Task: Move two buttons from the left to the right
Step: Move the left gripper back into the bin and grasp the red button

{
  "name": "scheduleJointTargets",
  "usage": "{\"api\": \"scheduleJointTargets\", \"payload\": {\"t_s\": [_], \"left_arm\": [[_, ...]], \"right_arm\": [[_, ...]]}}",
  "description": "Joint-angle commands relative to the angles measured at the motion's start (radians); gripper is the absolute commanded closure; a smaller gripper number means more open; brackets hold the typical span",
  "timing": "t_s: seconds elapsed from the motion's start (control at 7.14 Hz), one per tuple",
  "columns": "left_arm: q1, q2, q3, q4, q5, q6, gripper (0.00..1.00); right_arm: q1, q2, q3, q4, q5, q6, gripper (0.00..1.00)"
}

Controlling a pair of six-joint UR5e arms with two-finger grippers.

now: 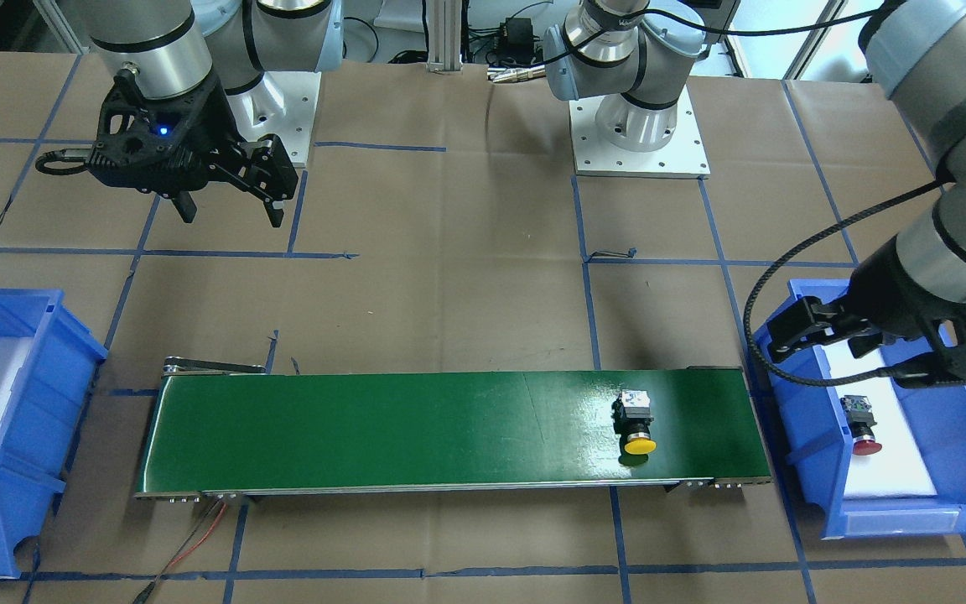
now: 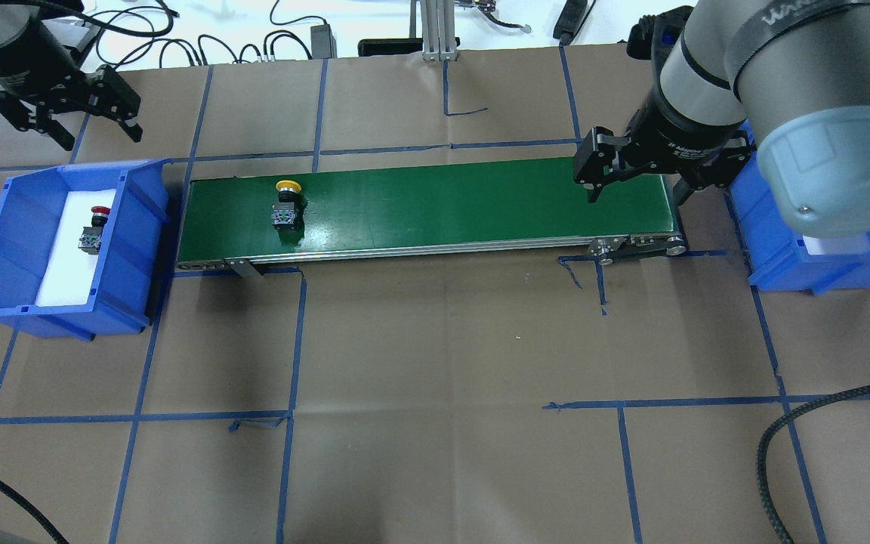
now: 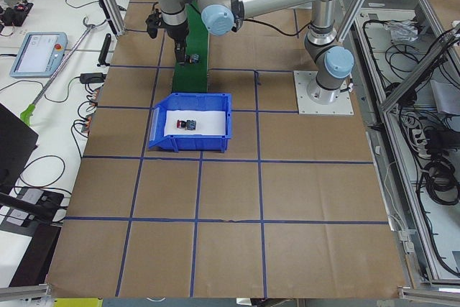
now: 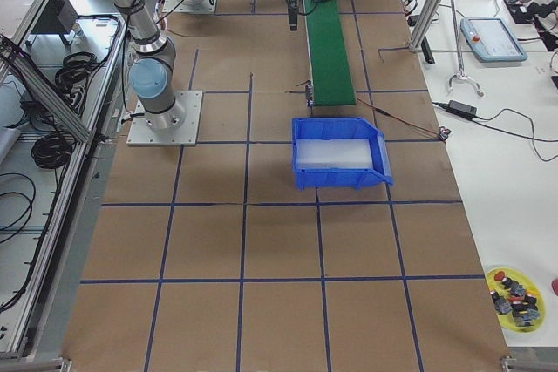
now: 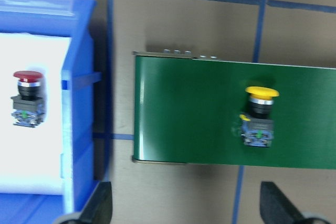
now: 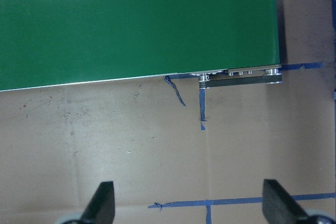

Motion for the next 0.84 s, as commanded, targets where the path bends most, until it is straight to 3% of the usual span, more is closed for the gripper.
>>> {"api": "scheduleJointTargets", "payload": {"t_s": [0.0, 0.28, 0.7], "left_arm": [[0.139, -0.038, 0.002, 0.020, 0.000, 0.197, 0.01], [0.207, -0.074, -0.012, 0.041, -0.001, 0.270, 0.01], [0.208, -0.135, -0.115, 0.257, -0.003, 0.270, 0.01]], "right_arm": [[0.001, -0.003, 0.001, 0.000, -0.002, 0.000, 0.00], [0.001, 0.000, 0.001, 0.000, 0.001, 0.002, 0.00], [0.001, -0.001, 0.002, 0.001, -0.005, 0.002, 0.00]]}}
